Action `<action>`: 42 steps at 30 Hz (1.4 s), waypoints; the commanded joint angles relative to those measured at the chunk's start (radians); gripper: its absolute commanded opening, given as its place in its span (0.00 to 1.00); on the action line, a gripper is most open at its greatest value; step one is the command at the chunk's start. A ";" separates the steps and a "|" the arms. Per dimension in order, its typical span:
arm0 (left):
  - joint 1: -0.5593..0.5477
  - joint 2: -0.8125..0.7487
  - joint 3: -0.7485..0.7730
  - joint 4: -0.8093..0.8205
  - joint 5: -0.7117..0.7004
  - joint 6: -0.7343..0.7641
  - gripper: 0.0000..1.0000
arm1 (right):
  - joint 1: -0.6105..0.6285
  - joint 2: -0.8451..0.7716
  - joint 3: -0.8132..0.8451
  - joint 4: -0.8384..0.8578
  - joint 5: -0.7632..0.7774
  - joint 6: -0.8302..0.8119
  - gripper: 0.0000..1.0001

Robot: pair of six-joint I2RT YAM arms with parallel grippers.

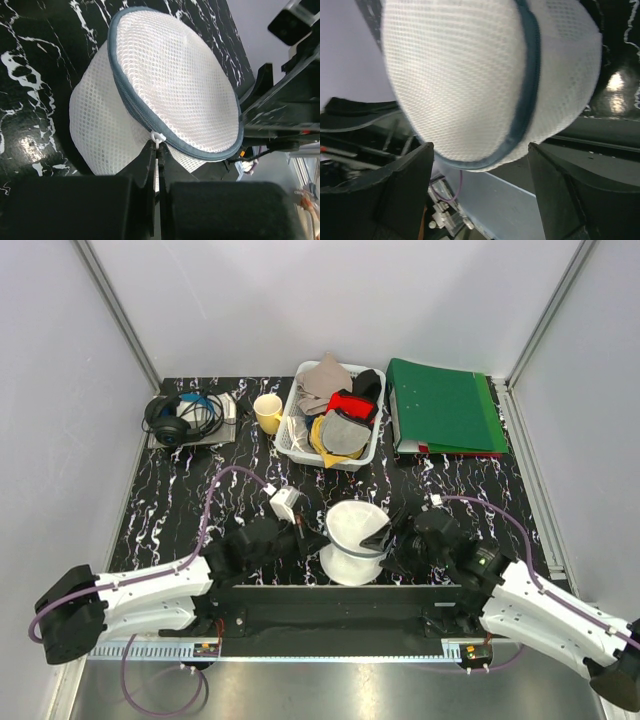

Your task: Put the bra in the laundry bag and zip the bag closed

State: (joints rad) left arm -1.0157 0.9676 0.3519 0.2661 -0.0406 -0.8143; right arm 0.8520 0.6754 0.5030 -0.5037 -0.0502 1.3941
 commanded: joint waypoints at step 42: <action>-0.007 -0.368 -0.093 -0.103 -0.148 0.009 0.00 | 0.320 0.569 0.278 0.396 0.437 0.396 0.68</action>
State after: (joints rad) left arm -1.0187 0.6033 0.2550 0.0864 -0.2123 -0.8104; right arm 1.1751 1.2060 0.7494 -0.0513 0.3996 1.8011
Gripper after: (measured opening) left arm 0.012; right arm 0.698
